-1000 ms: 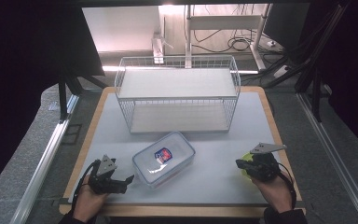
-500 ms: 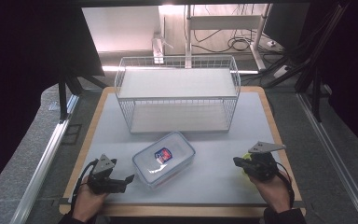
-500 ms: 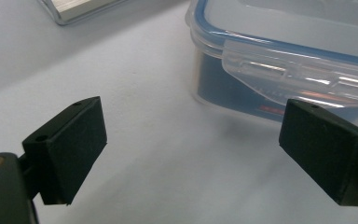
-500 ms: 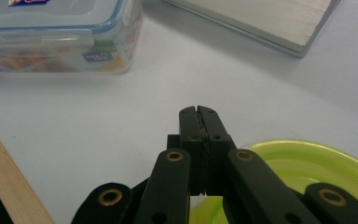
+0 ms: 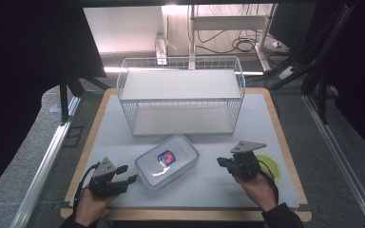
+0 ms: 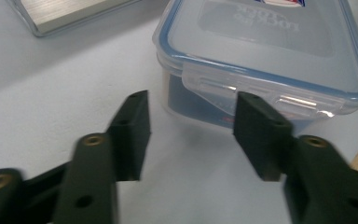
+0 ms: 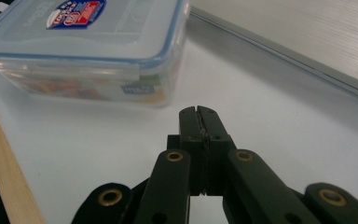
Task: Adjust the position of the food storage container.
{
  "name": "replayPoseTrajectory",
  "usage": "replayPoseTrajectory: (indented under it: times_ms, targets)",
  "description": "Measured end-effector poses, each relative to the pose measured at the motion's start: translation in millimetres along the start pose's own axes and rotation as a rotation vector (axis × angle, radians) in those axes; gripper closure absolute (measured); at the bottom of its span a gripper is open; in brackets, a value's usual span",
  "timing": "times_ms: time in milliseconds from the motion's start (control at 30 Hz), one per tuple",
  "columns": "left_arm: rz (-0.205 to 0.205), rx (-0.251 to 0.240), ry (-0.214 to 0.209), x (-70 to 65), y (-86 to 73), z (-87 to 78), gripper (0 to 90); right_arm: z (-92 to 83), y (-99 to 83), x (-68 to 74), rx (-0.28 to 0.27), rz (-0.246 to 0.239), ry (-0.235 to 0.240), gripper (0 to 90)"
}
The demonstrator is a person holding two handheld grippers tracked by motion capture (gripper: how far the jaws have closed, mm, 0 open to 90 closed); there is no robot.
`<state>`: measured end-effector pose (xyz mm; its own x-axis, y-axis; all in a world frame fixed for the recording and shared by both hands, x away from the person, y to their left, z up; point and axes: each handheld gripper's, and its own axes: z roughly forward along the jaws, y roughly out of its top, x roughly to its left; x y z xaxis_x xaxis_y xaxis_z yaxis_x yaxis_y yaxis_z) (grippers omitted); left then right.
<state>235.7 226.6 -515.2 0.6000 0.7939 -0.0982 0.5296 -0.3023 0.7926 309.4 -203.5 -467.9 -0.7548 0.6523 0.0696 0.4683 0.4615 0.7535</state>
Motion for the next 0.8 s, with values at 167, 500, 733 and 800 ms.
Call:
replayPoseTrajectory:
  times_ms: [167,500,733,800]
  targets:
    - [-0.013,0.002,-0.012,-1.4,3.2,-0.2,72.5,17.8,9.7,3.5,-0.001,-0.008,0.017,90.0]
    - [-0.03,0.018,-0.041,-2.7,5.1,3.5,86.6,49.3,26.5,1.9,-0.003,-0.003,-0.008,89.6]
    - [-0.034,0.0,-0.03,-1.2,7.1,5.5,87.7,69.9,31.9,-6.5,0.034,0.005,0.005,89.9]
    - [-0.025,-0.001,-0.022,-1.7,8.7,7.3,88.6,71.6,32.3,-5.1,0.043,-0.009,0.022,89.9]
